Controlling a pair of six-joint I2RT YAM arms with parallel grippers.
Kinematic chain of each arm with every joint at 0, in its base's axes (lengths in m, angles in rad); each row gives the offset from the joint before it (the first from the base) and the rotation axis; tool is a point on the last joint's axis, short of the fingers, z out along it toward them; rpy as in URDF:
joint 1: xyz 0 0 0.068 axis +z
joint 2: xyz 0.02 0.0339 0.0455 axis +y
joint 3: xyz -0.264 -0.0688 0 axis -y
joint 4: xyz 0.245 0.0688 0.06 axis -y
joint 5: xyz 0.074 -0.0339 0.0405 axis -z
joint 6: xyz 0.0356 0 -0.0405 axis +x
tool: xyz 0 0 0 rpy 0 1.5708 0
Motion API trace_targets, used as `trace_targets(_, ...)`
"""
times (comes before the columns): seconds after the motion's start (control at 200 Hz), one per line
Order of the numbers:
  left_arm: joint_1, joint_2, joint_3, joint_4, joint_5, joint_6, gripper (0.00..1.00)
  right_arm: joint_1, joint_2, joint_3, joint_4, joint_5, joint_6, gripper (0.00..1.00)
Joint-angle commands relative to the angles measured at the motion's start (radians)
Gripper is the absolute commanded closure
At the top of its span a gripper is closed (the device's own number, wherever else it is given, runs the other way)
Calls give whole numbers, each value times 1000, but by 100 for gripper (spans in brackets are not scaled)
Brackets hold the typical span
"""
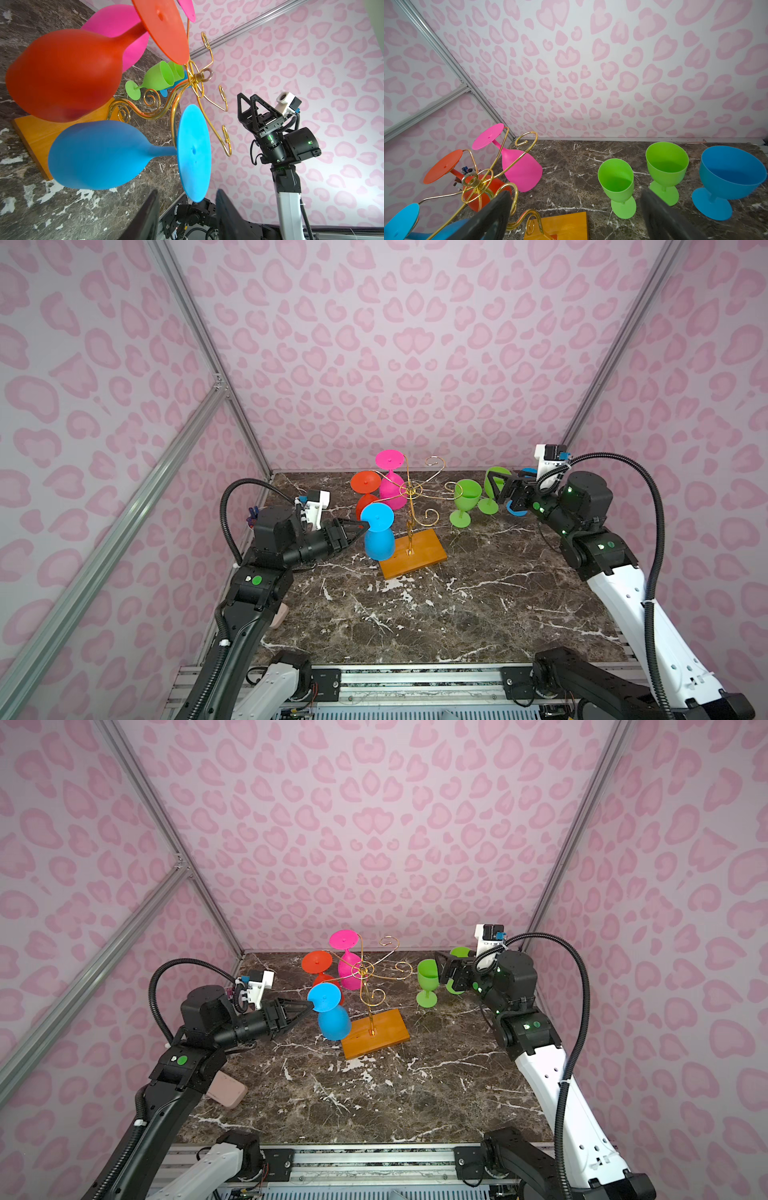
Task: Take the wine glass off the wine glass rack
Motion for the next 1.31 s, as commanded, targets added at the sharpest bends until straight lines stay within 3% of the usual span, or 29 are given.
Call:
trace_targets(0.0, -7, 12, 11, 58, 8, -14, 57, 2, -1, -7, 45, -10, -4, 2)
trace_targets(0.275, -20, 39, 28, 77, 9, -29, 63, 4, 0, -12, 45, -12, -4, 2)
trace_targets(0.315, -20, 43, 30, 76, 10, -30, 68, 4, 0, -13, 46, -15, -3, 2)
trace_targets(0.705, -21, 43, 22, 97, 0, -53, 80, 4, -1, -25, 49, -18, 2, 2)
trace_targets(1.3, -22, 12, -4, 133, -45, -100, 91, 4, -16, -39, 51, -14, 4, 2)
